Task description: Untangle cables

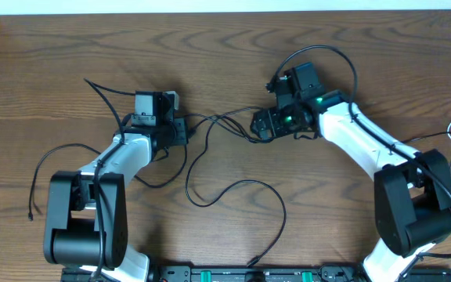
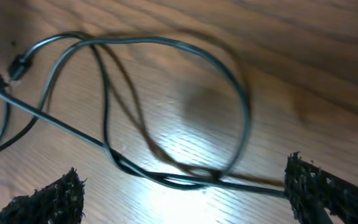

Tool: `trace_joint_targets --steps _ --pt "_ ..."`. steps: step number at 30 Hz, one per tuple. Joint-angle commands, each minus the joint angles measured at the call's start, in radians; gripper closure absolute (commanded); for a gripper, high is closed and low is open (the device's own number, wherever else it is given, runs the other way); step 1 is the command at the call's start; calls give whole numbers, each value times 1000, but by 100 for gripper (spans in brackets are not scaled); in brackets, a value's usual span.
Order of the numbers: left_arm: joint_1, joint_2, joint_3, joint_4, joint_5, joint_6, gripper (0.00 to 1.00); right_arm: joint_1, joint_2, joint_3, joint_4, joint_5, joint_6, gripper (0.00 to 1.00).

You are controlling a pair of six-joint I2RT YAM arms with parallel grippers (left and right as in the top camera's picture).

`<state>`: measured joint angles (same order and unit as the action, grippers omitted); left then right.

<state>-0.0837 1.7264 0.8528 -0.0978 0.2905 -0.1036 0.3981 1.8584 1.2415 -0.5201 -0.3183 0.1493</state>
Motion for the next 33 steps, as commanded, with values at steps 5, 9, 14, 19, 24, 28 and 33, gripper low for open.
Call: trace_joint_targets --steps 5,9,14,19,24,28,33 --pt "-40 3 2 2 16 22 93 52 9 12 5 -2 -9 1" --pt "-41 3 2 2 16 21 92 79 9 12 5 -2 -9 1" --pt "-42 3 2 2 16 21 92 98 9 12 16 -1 -9 1" --pt "-42 3 2 3 16 21 92 111 9 12 24 5 -9 2" --pt "-42 3 2 2 12 21 92 114 9 12 24 53 11 7" --pt "-42 3 2 2 12 21 92 114 9 12 30 107 108 8" --pt "-42 3 2 -1 12 21 93 117 10 12 31 110 167 8"
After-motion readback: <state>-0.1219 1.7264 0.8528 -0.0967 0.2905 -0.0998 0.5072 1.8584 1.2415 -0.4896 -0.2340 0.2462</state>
